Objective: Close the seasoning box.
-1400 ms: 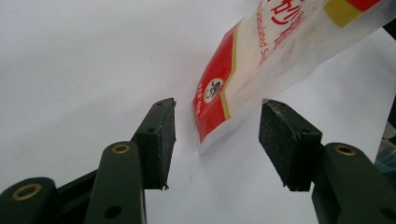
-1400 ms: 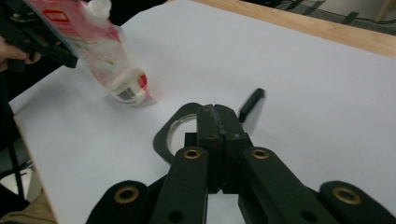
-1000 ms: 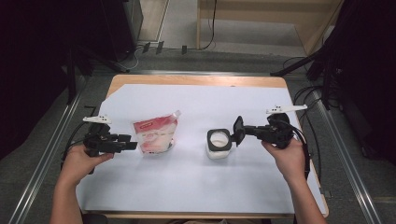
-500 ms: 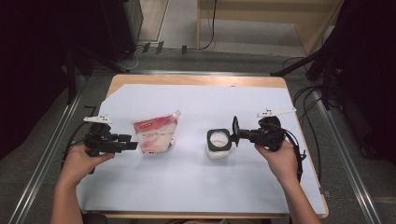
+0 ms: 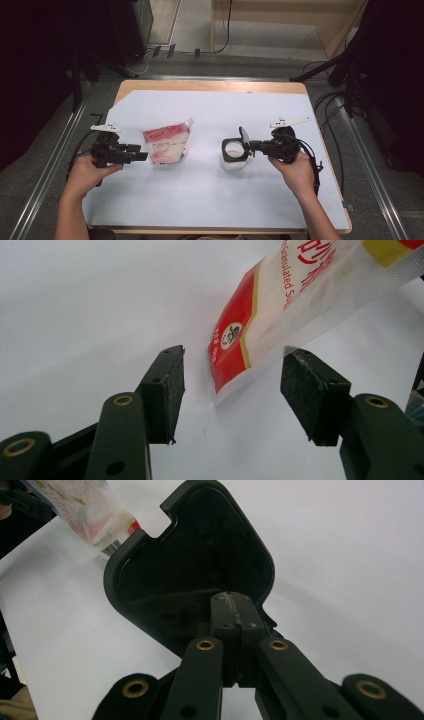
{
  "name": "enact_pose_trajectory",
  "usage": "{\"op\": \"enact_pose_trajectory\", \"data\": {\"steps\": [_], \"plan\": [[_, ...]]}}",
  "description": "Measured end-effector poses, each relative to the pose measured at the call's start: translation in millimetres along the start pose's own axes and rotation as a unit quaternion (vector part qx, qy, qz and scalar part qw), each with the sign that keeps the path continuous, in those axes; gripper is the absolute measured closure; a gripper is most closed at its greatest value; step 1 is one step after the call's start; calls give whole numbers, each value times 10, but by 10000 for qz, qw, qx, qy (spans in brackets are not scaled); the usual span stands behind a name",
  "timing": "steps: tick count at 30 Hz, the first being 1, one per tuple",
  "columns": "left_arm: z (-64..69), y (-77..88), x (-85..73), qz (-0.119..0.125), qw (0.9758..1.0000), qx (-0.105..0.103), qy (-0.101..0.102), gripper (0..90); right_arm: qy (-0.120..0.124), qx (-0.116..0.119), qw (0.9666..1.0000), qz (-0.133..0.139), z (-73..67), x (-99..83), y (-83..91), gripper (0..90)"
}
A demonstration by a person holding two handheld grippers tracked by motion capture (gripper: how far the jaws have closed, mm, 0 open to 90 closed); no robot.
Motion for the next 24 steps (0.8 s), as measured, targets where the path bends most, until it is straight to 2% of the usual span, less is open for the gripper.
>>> {"op": "enact_pose_trajectory", "data": {"steps": [7,15,17,24], "plan": [[-8,0,-3,11,10000,14,-2,439,56,64,10000,-20,-43,-5,-41,900],[-6,-1,-4,-18,10000,3,13,438,120,132,9996,-223,-115,-36,-163,900],[-8,0,-7,-13,10000,4,16,438,222,210,9993,-214,-152,-42,-214,900],[-8,-12,-14,-49,10000,13,39,437,261,206,9992,-213,-188,-48,-222,879]]}}
Point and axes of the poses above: each handheld gripper's, and its own axes: y roughly backward along the jaws, x roughly out of its top, z roughly to its right, the point moved 1 cm from there along -y, roughly forward along the jaws, and after that the axes turned 5 degrees about -y, right-handed, at the moved point
